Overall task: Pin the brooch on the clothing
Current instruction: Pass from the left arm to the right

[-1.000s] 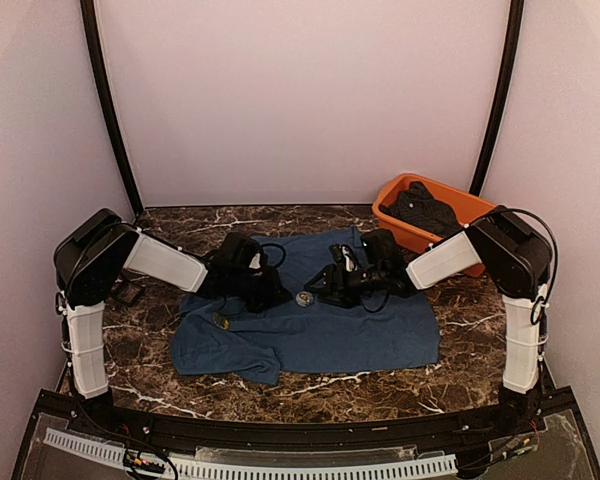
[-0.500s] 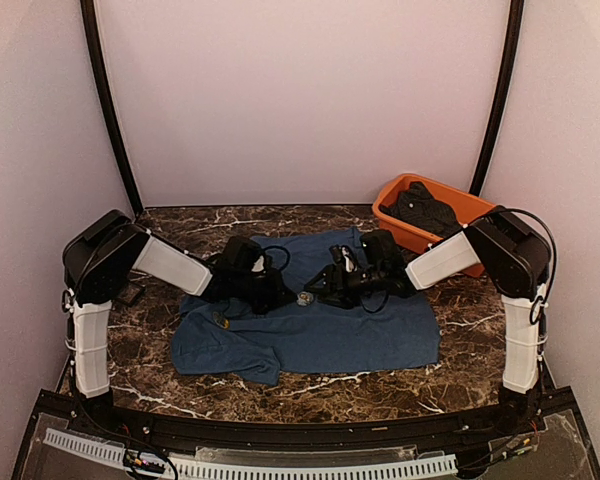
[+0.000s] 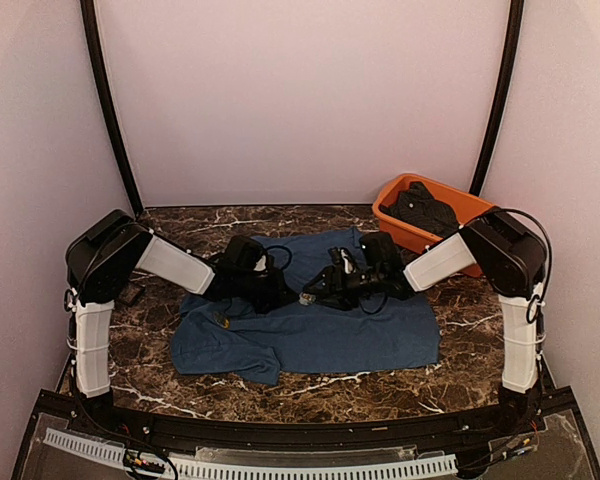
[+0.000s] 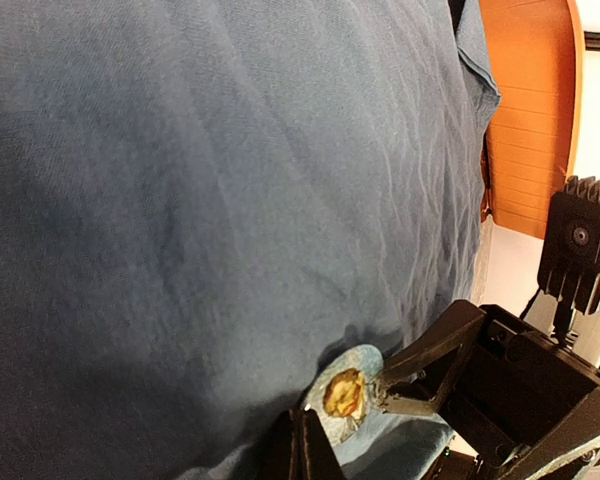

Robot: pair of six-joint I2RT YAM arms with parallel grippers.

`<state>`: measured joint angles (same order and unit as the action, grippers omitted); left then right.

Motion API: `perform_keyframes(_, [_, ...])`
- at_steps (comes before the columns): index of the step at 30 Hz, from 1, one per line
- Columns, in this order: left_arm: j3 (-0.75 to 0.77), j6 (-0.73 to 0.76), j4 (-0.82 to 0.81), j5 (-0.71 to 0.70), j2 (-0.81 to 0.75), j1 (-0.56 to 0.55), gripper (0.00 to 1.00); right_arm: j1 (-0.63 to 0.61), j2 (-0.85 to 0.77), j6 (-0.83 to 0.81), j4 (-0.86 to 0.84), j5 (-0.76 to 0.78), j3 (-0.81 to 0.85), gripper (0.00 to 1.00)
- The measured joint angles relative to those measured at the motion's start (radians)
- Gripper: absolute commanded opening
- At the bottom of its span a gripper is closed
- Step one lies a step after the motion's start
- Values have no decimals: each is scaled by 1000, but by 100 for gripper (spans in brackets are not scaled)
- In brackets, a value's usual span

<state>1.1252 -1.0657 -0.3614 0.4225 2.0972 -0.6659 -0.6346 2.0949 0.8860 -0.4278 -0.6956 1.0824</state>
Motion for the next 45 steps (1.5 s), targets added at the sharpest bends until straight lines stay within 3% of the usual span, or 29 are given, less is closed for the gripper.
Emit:
perform_keyframes(7, [0, 0, -2, 5, 1, 0, 1, 0, 34, 35, -35, -22, 21, 50])
perform_keyframes(11, [-3, -1, -9, 7, 1, 0, 1, 0, 49, 40, -37, -31, 31, 31])
perform_keyframes(15, [-22, -11, -43, 11, 1, 0, 1, 0, 63, 43, -45, -45, 42, 0])
perform_keyframes(20, [-37, -18, -72, 14, 1, 1, 1, 5, 79, 39, -28, -45, 48, 0])
perform_keyframes(24, [-50, -27, -92, 16, -1, 0, 6, 6, 77, -6, 3, -39, 58, 0])
perform_keyframes(30, [-96, -40, -69, 12, -87, 6, 35, 6, 0, -177, 141, 26, 64, 0])
perform_keyframes(34, [-140, -35, -42, 13, -231, 23, 64, 0, -121, -365, 245, 98, 65, 0])
perform_keyframes(38, [-148, -11, 7, 7, -382, 42, 78, -49, -260, -624, 365, 280, 84, 0])
perform_keyframes(41, [-147, -1, 43, 7, -466, 58, 79, -150, -337, -836, 388, 527, 80, 0])
perform_keyframes(45, [-147, 4, 80, 13, -496, 69, 79, -324, -379, -1141, 262, 907, -13, 0])
